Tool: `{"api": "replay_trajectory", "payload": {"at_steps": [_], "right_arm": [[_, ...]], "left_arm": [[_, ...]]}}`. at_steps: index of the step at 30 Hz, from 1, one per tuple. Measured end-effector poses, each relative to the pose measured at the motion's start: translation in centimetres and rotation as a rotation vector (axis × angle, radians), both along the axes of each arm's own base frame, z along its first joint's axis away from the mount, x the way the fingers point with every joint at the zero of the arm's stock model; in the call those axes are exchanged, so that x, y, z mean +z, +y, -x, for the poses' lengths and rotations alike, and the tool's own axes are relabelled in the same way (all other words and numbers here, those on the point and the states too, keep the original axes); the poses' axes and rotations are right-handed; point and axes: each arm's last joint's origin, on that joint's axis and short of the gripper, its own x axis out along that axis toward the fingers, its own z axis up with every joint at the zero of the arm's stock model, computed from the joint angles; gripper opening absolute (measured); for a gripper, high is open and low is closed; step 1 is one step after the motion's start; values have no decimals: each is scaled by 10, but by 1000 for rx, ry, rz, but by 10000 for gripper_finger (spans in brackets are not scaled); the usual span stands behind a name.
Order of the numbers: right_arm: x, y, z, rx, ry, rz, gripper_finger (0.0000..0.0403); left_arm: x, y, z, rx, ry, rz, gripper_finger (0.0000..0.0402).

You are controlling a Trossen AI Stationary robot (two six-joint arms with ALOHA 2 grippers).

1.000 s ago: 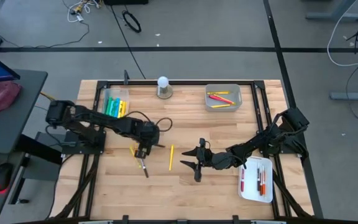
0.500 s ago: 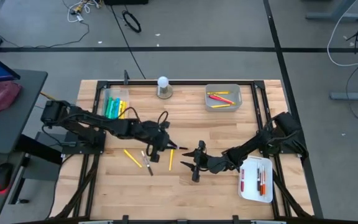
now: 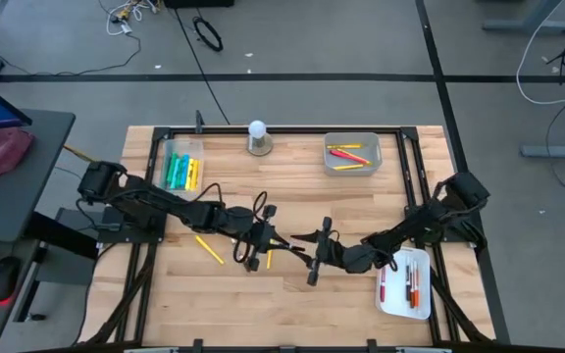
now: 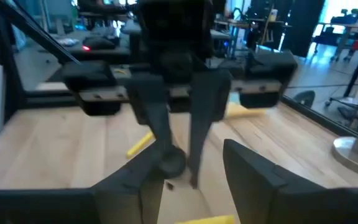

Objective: Pick & Place Markers
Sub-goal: Put the black marker into the white bin

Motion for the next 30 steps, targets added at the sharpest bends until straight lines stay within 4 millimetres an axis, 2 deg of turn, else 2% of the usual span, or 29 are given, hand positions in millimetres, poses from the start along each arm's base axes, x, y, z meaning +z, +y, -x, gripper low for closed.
{"api": "replay_trajectory", "payload": {"at_steps": [7, 11, 16, 18, 21, 24, 30], "right_arm": [[4, 5, 4, 24, -5, -13, 148], [4, 5, 4, 27, -8, -19, 107], [3, 6, 4, 52, -3, -45, 31], [4, 8, 6, 58, 10, -51, 23], [16, 9, 16, 65, 34, -110, 24], [34, 10, 35, 73, 91, -164, 27], [88, 11, 77, 95, 341, -308, 25]], "left_arm": [[-1, 0, -1, 2, -2, 0, 45], [-1, 0, -1, 2, 0, 0, 47], [-2, 0, -1, 1, 6, 7, 53], [-1, 0, -1, 2, 1, 10, 58], [2, 0, -2, 8, -19, 33, 72], [1, 1, -2, 23, -11, 42, 96], [1, 0, -2, 20, -11, 45, 151]]}}
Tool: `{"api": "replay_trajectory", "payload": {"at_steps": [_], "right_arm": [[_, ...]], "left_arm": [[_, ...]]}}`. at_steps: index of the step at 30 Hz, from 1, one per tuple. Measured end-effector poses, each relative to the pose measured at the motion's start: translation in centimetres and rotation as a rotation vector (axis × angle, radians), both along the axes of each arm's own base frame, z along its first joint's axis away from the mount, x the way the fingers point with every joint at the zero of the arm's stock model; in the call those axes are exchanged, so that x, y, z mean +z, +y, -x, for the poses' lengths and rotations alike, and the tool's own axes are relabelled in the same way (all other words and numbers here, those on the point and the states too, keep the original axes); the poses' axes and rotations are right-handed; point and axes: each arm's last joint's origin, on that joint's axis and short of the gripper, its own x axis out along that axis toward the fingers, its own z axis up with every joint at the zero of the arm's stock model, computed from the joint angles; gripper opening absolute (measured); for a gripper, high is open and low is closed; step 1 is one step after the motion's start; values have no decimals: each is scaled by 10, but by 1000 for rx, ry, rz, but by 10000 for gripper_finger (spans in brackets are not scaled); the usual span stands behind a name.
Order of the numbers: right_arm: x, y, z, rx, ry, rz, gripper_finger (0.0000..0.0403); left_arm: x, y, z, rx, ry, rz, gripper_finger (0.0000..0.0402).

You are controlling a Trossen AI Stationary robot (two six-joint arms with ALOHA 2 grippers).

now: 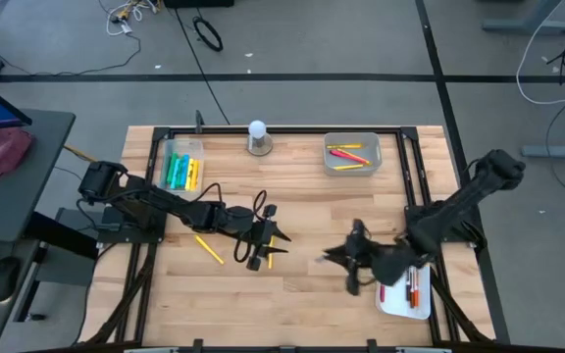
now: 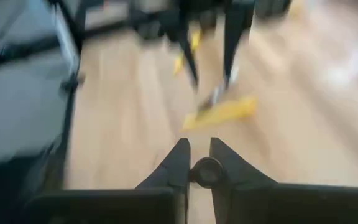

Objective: Pick & Place Markers
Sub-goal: Put the black marker into the white bin

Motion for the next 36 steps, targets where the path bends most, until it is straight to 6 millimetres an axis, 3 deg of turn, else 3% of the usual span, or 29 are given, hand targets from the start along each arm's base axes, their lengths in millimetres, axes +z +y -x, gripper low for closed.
{"api": "replay_trajectory", "payload": {"at_steps": [6, 12, 20, 27, 36], "right_arm": [[40, -3, 40, -34, 399, -218, 25], [38, 0, 78, -265, 675, -375, 26], [-7, 18, 109, -545, 806, -582, 40], [-39, 25, 114, -555, 809, -751, 43], [-79, 13, 123, -573, 830, -890, 44]], "left_arm": [[-2, 0, 0, 0, 8, -1, 177], [-3, 0, 0, 0, 17, -1, 178], [-3, 0, 0, 2, 17, 3, 178], [-3, 0, 0, 2, 17, 4, 178], [-3, 0, 0, 3, 17, 5, 178]]}}
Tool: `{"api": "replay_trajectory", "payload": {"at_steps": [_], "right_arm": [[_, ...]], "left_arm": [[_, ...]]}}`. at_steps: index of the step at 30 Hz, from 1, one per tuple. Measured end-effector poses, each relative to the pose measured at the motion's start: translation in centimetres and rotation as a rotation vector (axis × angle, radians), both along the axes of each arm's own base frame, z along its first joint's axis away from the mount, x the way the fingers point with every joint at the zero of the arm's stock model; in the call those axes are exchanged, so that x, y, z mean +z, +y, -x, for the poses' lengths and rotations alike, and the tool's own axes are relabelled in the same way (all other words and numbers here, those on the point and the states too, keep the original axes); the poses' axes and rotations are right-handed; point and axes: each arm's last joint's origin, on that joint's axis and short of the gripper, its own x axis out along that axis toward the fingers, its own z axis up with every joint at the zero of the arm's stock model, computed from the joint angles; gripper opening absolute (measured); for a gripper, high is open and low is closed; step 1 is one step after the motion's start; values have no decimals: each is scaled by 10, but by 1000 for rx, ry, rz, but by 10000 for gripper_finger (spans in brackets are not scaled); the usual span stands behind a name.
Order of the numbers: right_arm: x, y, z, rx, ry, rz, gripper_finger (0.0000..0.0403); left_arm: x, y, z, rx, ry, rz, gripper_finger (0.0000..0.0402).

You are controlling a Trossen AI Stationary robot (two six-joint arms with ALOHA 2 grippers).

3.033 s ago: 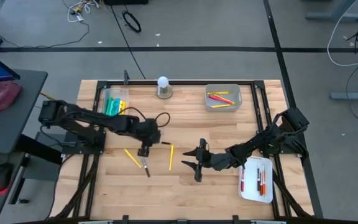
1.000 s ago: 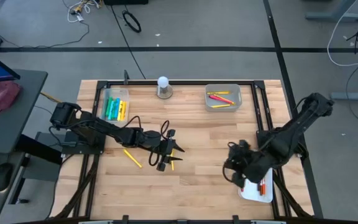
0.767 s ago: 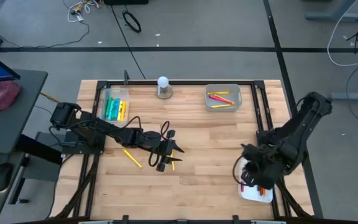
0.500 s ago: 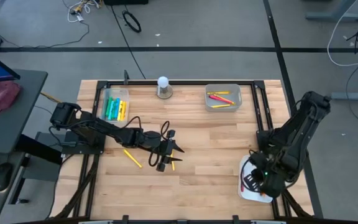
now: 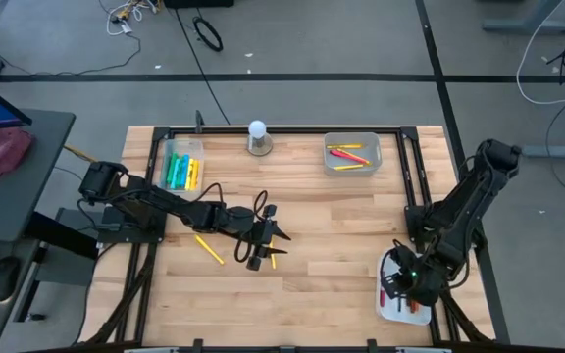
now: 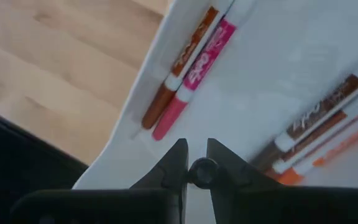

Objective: Pick & Place Markers
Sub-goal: Put the black marker into the white bin, then put the yellow pen into the gray bin

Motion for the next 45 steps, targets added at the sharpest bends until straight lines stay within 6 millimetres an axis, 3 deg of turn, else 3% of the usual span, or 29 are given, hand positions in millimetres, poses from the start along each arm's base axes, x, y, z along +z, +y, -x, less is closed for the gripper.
{"api": "replay_trajectory", "payload": {"at_steps": [11, 23, 35, 39, 45], "right_arm": [[-26, -13, 10, -27, 105, -11, 45], [-28, -15, 12, -20, 112, 18, 53], [-29, -19, 11, 14, 45, 86, 109], [-15, -17, 10, 29, 5, 27, 127], [31, -14, 8, 72, -85, -53, 119]], "left_arm": [[0, 0, 0, 0, 1, 1, 178], [0, 0, 0, 0, 1, 1, 178], [0, 0, 0, 0, 1, 1, 178], [0, 0, 0, 6, 4, 14, 178], [0, 0, 0, 7, 5, 17, 178]]}}
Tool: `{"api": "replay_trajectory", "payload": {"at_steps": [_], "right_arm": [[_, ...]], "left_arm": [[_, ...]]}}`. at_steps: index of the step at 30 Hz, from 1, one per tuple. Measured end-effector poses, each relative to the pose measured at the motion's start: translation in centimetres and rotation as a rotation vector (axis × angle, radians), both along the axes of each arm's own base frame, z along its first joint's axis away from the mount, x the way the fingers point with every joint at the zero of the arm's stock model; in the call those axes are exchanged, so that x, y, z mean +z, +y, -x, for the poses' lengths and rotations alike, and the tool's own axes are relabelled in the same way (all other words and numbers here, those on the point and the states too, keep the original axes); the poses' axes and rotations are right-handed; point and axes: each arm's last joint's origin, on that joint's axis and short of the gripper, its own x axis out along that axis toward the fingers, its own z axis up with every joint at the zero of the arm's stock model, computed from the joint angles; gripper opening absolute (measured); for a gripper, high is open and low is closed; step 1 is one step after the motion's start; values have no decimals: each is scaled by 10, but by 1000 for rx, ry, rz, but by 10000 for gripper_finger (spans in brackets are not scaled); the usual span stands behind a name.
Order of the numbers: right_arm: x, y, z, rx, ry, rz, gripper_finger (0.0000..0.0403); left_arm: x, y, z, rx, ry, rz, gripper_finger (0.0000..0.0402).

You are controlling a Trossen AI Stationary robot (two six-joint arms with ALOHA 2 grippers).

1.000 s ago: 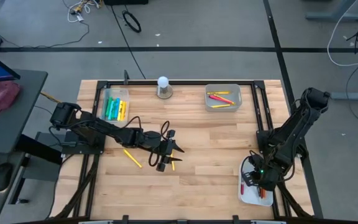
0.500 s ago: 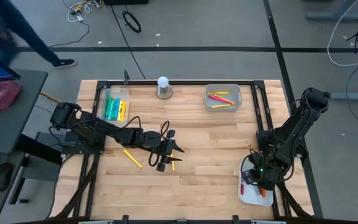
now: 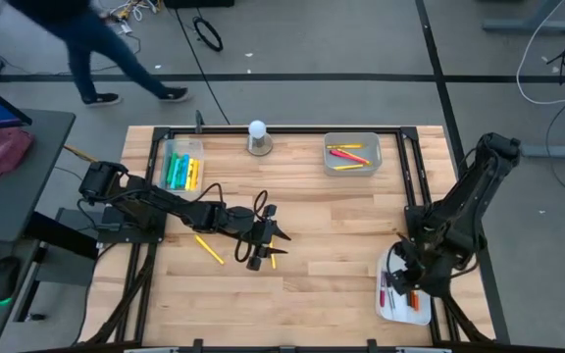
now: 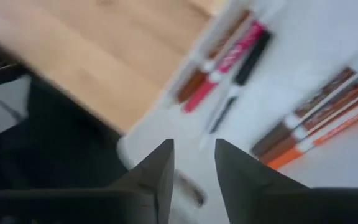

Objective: Pick & Place Markers
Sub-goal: Put the yellow pen into the gray bin

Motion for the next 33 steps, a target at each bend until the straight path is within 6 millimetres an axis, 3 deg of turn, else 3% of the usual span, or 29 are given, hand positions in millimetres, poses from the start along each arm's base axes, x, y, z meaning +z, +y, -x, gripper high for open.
{"api": "replay_trajectory", "payload": {"at_steps": [4, 7, 13, 17, 22, 27, 33], "right_arm": [[33, 2, -4, 26, -119, 25, 101], [52, 4, -11, 50, -316, 95, 90], [64, 5, -31, 106, -777, 514, 78], [51, 9, -52, 211, -899, 842, 78], [23, 11, -85, 282, -991, 1027, 78], [-4, 2, -115, 273, -1034, 1066, 96], [-37, -8, -150, 284, -942, 1035, 161]], "left_arm": [[0, 0, 0, 0, 0, 0, 178], [0, 0, 0, 0, 0, -1, 178], [0, 0, 0, -1, -1, -1, 178], [0, 0, 0, -1, 0, -1, 178], [0, 0, 0, 0, -1, -1, 178], [0, 0, 0, -1, 0, -1, 178], [-5, -2, 8, -7, 112, -20, 178]]}}
